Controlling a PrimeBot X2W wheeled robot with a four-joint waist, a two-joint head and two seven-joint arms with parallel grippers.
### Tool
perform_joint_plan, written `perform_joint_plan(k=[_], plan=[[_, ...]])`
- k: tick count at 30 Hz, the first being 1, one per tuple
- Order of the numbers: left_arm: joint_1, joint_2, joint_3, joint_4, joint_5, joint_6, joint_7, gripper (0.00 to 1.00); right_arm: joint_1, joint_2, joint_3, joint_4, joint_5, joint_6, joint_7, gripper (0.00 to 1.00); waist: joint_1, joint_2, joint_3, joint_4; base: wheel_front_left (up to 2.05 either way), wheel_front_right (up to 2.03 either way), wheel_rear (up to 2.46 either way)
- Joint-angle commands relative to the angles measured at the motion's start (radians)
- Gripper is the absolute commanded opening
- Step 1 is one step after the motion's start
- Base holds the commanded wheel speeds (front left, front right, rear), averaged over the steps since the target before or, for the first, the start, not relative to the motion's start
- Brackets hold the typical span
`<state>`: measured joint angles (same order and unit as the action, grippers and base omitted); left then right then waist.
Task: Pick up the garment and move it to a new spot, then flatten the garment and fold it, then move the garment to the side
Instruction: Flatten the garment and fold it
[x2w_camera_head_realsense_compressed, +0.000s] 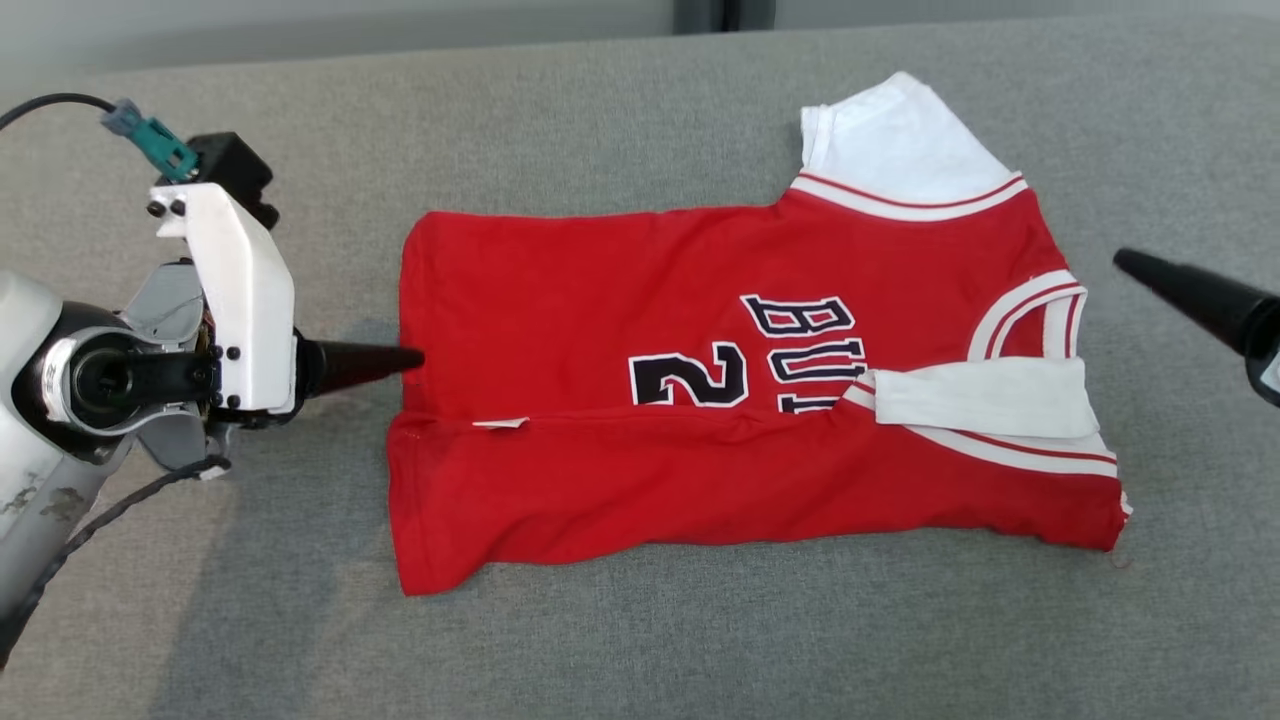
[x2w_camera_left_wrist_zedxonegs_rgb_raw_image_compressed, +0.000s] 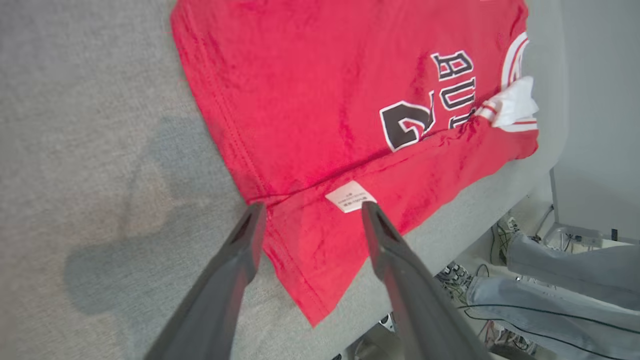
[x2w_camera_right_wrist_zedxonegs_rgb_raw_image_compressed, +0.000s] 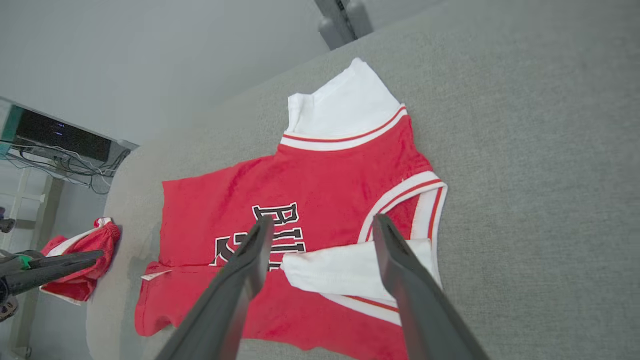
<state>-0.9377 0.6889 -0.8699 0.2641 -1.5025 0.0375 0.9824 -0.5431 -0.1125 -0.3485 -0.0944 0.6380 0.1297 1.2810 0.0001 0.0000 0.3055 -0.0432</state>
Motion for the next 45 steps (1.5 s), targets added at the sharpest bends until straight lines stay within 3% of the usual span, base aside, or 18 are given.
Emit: perform_joint_plan(k=[1, 6, 10, 13, 19, 27, 30, 34, 45], plan=[[0.017, -0.001, 0.017, 0.0, 0.014, -0.016, -0.049, 1.0, 0.018, -0.017, 0.007, -0.015, 0.02, 0.002, -0.052, 1.0, -0.0001, 0.0, -0.032, 0.0, 0.0, 0.0, 0.0], [0.077, -0.026, 0.078, -0.014, 0.075, -0.07, -0.298, 1.0, 0.088, -0.077, 0.067, -0.063, 0.055, 0.002, -0.334, 1.0, -0.0001, 0.0, -0.09, 0.004, 0.0, 0.0, 0.0], [0.156, -0.019, 0.095, -0.071, 0.124, -0.084, -0.444, 1.0, 0.185, -0.113, 0.112, -0.107, 0.06, 0.002, -0.552, 1.0, -0.0001, 0.0, -0.131, 0.008, 0.0, 0.0, 0.0], [0.214, -0.007, 0.115, -0.12, 0.19, -0.043, -0.581, 1.0, 0.27, -0.133, 0.132, -0.144, 0.047, 0.002, -0.701, 1.0, -0.0001, 0.0, -0.157, 0.017, 0.0, 0.0, 0.0], [0.365, -0.009, 0.152, -0.208, 0.297, 0.085, -0.846, 1.0, 0.451, -0.136, 0.125, -0.18, -0.02, 0.002, -0.946, 1.0, -0.0001, 0.0, -0.198, 0.027, 0.0, 0.0, 0.0], [0.576, -0.018, 0.164, -0.271, 0.417, 0.224, -1.12, 1.0, 0.574, -0.119, 0.181, -0.05, -0.047, 0.002, -1.118, 1.0, -0.0001, 0.0, -0.185, 0.01, 0.0, 0.0, 0.0], [0.629, -0.026, 0.134, -0.237, 0.451, 0.269, -1.145, 1.0, 0.578, -0.135, 0.217, 0.047, -0.068, 0.002, -1.147, 1.0, -0.0001, 0.0, -0.177, 0.007, 0.0, 0.0, 0.0], [0.647, -0.05, 0.071, -0.19, 0.474, 0.307, -1.093, 1.0, 0.539, -0.143, 0.261, 0.179, -0.079, 0.002, -1.155, 1.0, -0.0001, 0.0, -0.163, 0.007, 0.0, 0.0, 0.0], [0.573, -0.081, -0.015, -0.102, 0.469, 0.292, -0.917, 1.0, 0.397, -0.116, 0.339, 0.479, -0.033, 0.002, -1.02, 1.0, -0.0001, 0.0, -0.127, 0.02, 0.0, 0.0, 0.0]])
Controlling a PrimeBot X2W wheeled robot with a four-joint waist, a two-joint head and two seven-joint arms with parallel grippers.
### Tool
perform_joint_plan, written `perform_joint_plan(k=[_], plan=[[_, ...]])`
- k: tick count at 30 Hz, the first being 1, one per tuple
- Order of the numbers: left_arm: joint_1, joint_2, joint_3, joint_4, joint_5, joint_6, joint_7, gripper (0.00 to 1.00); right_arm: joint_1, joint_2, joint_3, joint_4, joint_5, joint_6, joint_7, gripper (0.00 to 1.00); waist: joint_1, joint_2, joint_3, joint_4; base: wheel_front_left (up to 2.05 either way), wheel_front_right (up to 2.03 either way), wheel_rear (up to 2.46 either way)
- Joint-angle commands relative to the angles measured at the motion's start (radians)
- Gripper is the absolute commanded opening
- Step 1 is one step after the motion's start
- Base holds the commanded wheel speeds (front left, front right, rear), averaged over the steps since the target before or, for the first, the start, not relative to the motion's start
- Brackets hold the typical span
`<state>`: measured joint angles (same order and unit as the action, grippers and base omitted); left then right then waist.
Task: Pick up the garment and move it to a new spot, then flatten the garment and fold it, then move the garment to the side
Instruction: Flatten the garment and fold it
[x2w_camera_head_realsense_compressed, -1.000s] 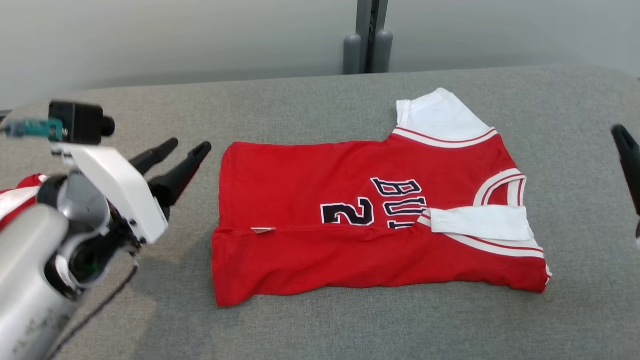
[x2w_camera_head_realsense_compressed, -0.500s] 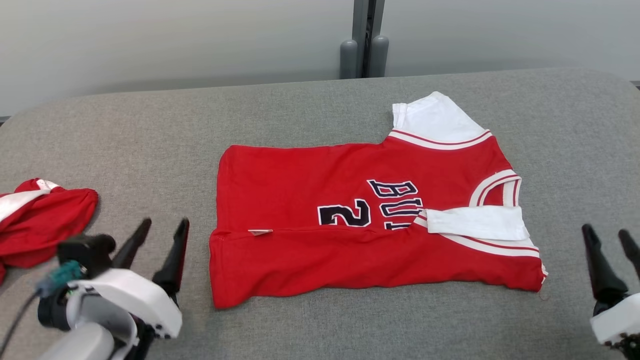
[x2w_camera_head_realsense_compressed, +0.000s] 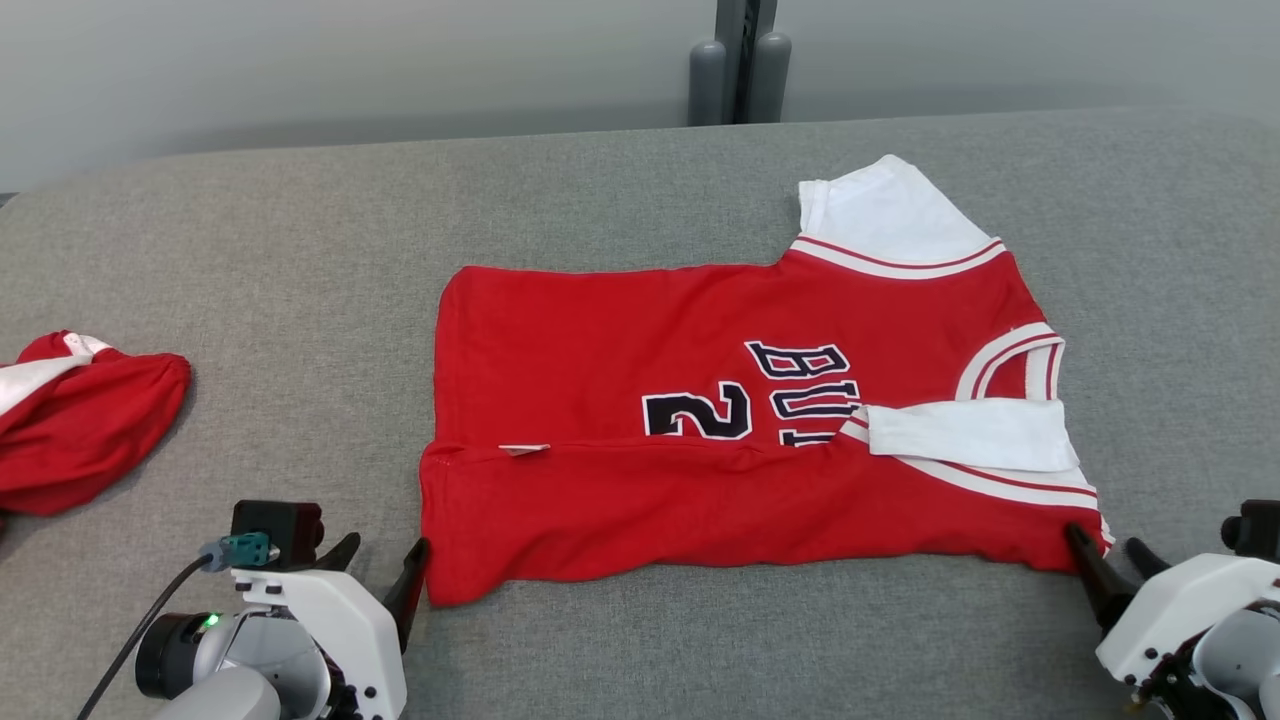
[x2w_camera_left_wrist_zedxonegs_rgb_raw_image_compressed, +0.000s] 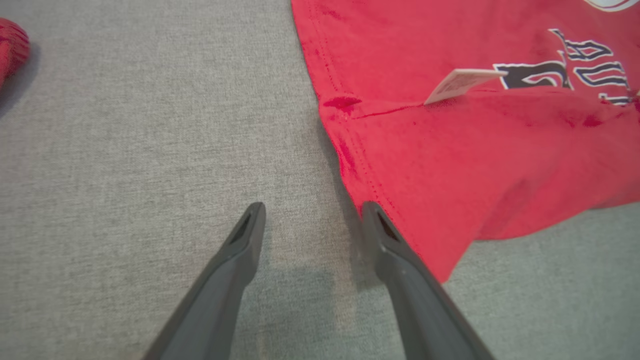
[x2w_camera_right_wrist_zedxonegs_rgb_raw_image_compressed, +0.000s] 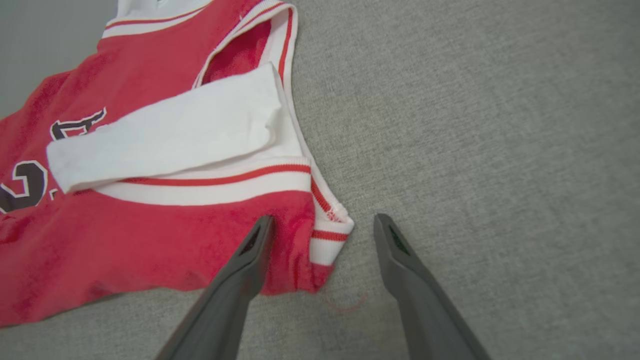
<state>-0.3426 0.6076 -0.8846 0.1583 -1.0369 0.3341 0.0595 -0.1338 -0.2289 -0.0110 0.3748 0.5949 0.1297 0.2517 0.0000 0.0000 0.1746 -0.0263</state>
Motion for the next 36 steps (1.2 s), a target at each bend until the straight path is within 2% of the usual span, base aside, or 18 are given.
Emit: perform_joint_plan(k=[1, 9, 15, 22, 27, 28, 29, 30, 36], plan=[[-0.025, -0.001, -0.006, 0.008, 0.0, -0.006, 0.021, 1.0, -0.02, 0.006, 0.004, 0.023, 0.016, 0.002, 0.019, 1.0, 0.0, 0.0, 0.006, 0.005, 0.0, 0.0, 0.0], [-0.05, -0.029, -0.042, 0.015, -0.011, -0.031, 0.087, 1.0, -0.043, 0.027, 0.034, 0.094, 0.049, 0.002, 0.039, 1.0, 0.0, 0.0, 0.017, 0.014, 0.0, 0.0, 0.0], [-0.058, -0.027, -0.026, -0.039, -0.012, 0.003, 0.087, 1.0, -0.056, 0.024, 0.055, 0.103, 0.059, 0.002, 0.029, 1.0, 0.0, 0.0, 0.017, 0.009, 0.0, 0.0, 0.0], [-0.034, -0.025, -0.066, -0.038, -0.041, 0.01, 0.173, 1.0, -0.068, 0.026, 0.079, 0.118, 0.072, 0.002, 0.029, 1.0, 0.0, 0.0, 0.017, 0.005, 0.0, 0.0, 0.0], [-0.043, -0.057, -0.082, 0.01, -0.047, -0.014, 0.18, 1.0, -0.075, 0.026, 0.105, 0.129, 0.094, 0.002, 0.047, 1.0, 0.0, 0.0, 0.016, 0.001, 0.0, 0.0, 0.0], [-0.045, -0.068, -0.078, 0.016, -0.051, -0.019, 0.174, 0.98, -0.072, 0.027, 0.116, 0.132, 0.101, 0.002, 0.055, 0.76, 0.0, 0.0, 0.015, 0.002, 0.0, 0.0, 0.0], [-0.048, -0.072, -0.077, 0.023, -0.051, -0.026, 0.171, 0.44, -0.071, 0.025, 0.122, 0.133, 0.106, 0.002, 0.058, 0.4, 0.0, 0.0, 0.014, 0.002, 0.0, 0.0, 0.0], [-0.052, -0.074, -0.08, 0.031, -0.048, -0.03, 0.166, 0.0, -0.069, 0.021, 0.125, 0.134, 0.111, 0.002, 0.057, 0.0, 0.0, 0.0, 0.01, 0.003, 0.0, 0.0, 0.0], [-0.055, -0.069, -0.066, 0.039, -0.052, -0.05, 0.143, 0.0, -0.051, -0.01, 0.136, 0.112, 0.153, 0.002, 0.053, 0.0, 0.0, 0.0, -0.014, 0.007, 0.0, 0.0, 0.0]])
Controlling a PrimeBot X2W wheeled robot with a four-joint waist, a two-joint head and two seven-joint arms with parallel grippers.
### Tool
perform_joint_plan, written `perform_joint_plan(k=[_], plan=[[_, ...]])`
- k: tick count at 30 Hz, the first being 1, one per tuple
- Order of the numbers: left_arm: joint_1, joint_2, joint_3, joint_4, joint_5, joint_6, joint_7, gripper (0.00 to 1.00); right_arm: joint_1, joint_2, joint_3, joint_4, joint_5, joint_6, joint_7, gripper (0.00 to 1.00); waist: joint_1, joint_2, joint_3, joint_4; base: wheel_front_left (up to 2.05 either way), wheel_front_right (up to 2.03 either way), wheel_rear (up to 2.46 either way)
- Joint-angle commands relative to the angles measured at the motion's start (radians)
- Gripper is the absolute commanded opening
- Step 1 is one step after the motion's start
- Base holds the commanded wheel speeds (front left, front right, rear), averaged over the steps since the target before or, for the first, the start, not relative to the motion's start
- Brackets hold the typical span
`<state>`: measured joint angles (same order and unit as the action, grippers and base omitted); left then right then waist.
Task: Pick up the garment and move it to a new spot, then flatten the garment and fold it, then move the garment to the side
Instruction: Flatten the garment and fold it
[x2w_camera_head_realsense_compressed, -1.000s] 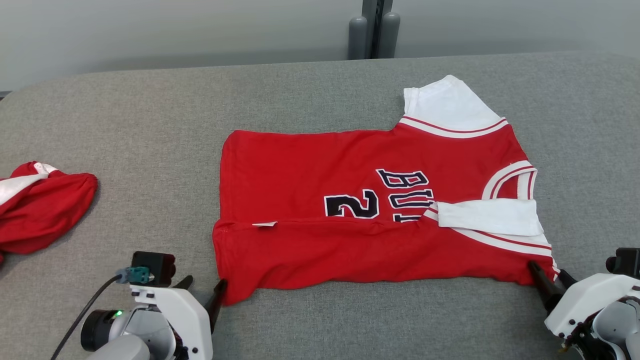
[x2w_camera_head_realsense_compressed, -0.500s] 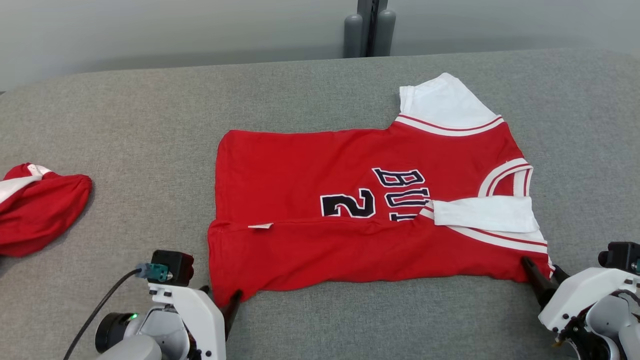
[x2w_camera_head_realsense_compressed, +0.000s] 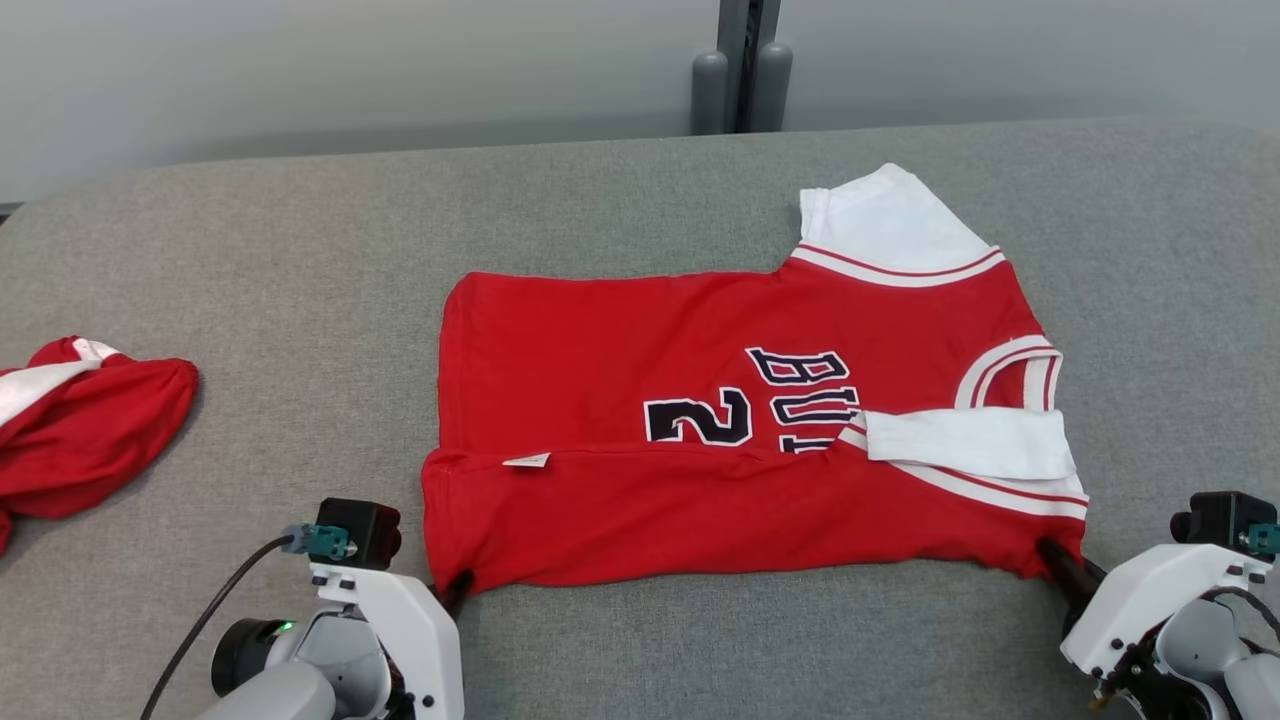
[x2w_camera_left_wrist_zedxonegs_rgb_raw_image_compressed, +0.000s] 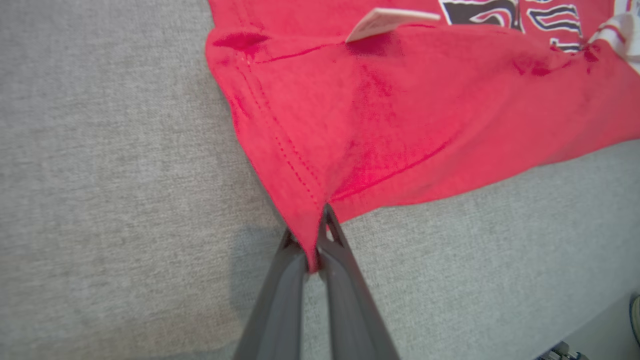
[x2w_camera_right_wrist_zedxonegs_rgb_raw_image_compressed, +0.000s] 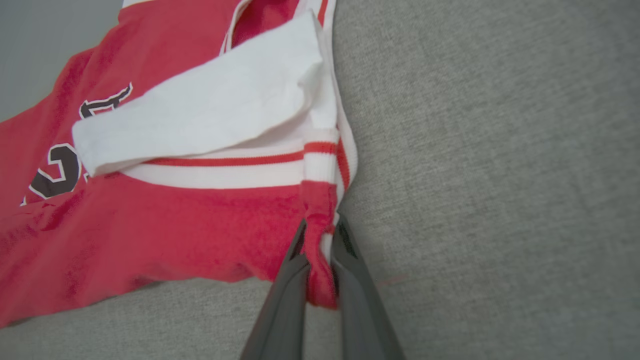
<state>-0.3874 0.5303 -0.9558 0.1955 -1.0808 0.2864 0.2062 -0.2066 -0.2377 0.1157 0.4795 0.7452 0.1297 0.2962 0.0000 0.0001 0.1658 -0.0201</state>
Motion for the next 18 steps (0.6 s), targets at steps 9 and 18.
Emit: perform_joint_plan(k=[9, 18], plan=[[0.022, 0.082, -0.004, -0.083, -0.019, -0.007, 0.047, 0.0, 0.071, -0.052, 0.005, -0.072, 0.061, 0.002, 0.072, 0.0, 0.0, -0.0001, -0.061, 0.014, 0.0, 0.0, 0.0], [0.104, 0.162, -0.031, -0.218, -0.048, 0.036, 0.108, 0.0, 0.213, -0.075, -0.059, -0.192, 0.062, 0.002, 0.203, 0.0, 0.0, -0.0001, -0.098, 0.026, 0.0, 0.0, 0.0]])
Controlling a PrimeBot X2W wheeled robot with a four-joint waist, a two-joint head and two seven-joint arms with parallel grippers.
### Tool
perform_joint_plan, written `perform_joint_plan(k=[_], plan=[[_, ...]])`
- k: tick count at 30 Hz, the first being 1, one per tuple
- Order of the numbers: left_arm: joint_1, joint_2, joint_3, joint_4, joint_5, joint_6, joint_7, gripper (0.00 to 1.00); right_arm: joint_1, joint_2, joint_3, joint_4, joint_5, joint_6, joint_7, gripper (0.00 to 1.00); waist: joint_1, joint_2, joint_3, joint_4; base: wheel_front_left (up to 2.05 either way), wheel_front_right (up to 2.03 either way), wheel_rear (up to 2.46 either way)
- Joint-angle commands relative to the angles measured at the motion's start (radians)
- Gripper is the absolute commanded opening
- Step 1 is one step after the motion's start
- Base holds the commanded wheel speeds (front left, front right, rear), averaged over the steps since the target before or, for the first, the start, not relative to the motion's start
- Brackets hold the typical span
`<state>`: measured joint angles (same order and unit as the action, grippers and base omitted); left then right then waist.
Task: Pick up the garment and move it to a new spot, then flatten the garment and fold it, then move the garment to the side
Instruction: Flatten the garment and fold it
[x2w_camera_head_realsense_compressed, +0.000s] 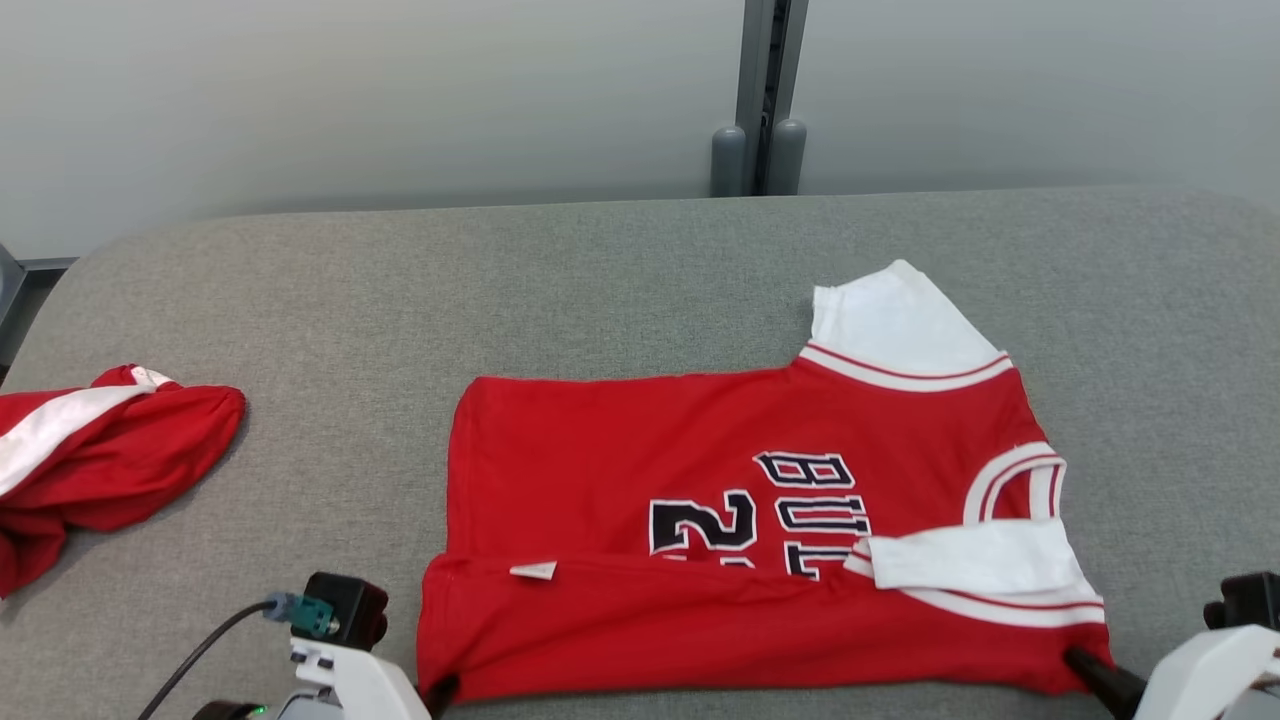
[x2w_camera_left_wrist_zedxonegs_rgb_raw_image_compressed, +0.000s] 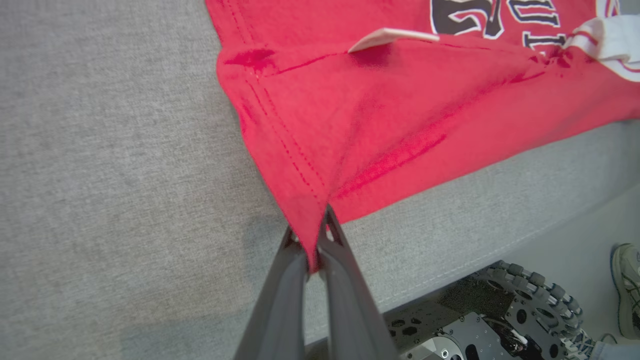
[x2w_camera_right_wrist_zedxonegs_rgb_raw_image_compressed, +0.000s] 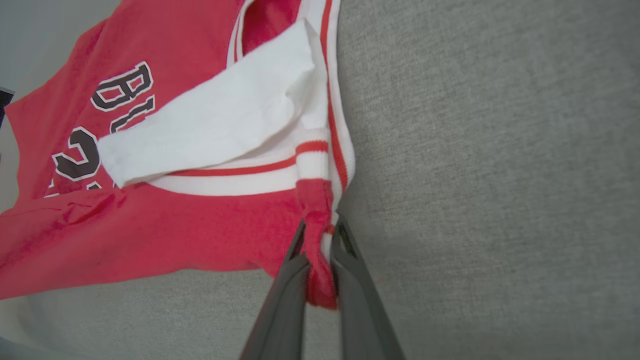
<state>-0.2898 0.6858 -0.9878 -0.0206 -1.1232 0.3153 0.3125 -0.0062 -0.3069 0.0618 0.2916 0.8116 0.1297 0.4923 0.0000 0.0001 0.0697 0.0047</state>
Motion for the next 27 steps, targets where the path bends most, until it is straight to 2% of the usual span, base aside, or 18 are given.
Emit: perform_joint_plan(k=[1, 10, 11, 12, 13, 19, 22, 27], plan=[[0.018, 0.015, 0.0, -0.013, -0.009, 0.012, 0.004, 0.0, 0.031, -0.003, -0.017, -0.02, -0.006, 0.002, 0.026, 0.0, 0.0, -0.0001, -0.004, 0.002, 0.0, 0.0, 0.0], [0.075, 0.048, -0.013, -0.055, -0.038, 0.031, 0.032, 0.0, 0.137, 0.045, -0.132, -0.151, -0.075, 0.002, 0.13, 0.0, 0.0, -0.0001, -0.006, -0.004, 0.0, 0.0, 0.0], [0.077, 0.048, -0.014, -0.054, -0.038, 0.035, 0.03, 0.07, 0.142, 0.057, -0.145, -0.163, -0.086, 0.002, 0.138, 0.34, 0.0, -0.0001, -0.006, -0.006, 0.0, 0.0, 0.0], [0.078, 0.048, -0.018, -0.053, -0.035, 0.039, 0.034, 0.75, 0.146, 0.07, -0.155, -0.175, -0.098, 0.002, 0.147, 1.0, 0.0, -0.0001, -0.006, -0.007, 0.0, 0.0, 0.0], [0.077, 0.047, -0.023, -0.051, -0.03, 0.042, 0.041, 1.0, 0.153, 0.095, -0.174, -0.198, -0.116, 0.002, 0.166, 1.0, 0.0, -0.0001, -0.007, -0.01, 0.0, 0.0, 0.0], [0.044, 0.063, -0.015, -0.059, -0.002, 0.054, 0.031, 1.0, 0.161, 0.135, -0.229, -0.279, -0.159, 0.002, 0.215, 1.0, 0.0, -0.0001, -0.003, -0.016, 0.0, 0.0, 0.0], [0.009, 0.084, 0.001, -0.079, 0.033, 0.076, 0.017, 1.0, 0.152, 0.148, -0.255, -0.332, -0.173, 0.002, 0.235, 1.0, 0.0, -0.0001, 0.009, -0.019, 0.0, 0.0, 0.0], [-0.069, 0.084, 0.06, -0.11, 0.081, 0.113, -0.04, 1.0, 0.067, 0.139, -0.303, -0.42, -0.174, 0.002, 0.217, 1.0, 0.0, -0.0001, 0.044, -0.028, 0.0, 0.0, 0.0]])
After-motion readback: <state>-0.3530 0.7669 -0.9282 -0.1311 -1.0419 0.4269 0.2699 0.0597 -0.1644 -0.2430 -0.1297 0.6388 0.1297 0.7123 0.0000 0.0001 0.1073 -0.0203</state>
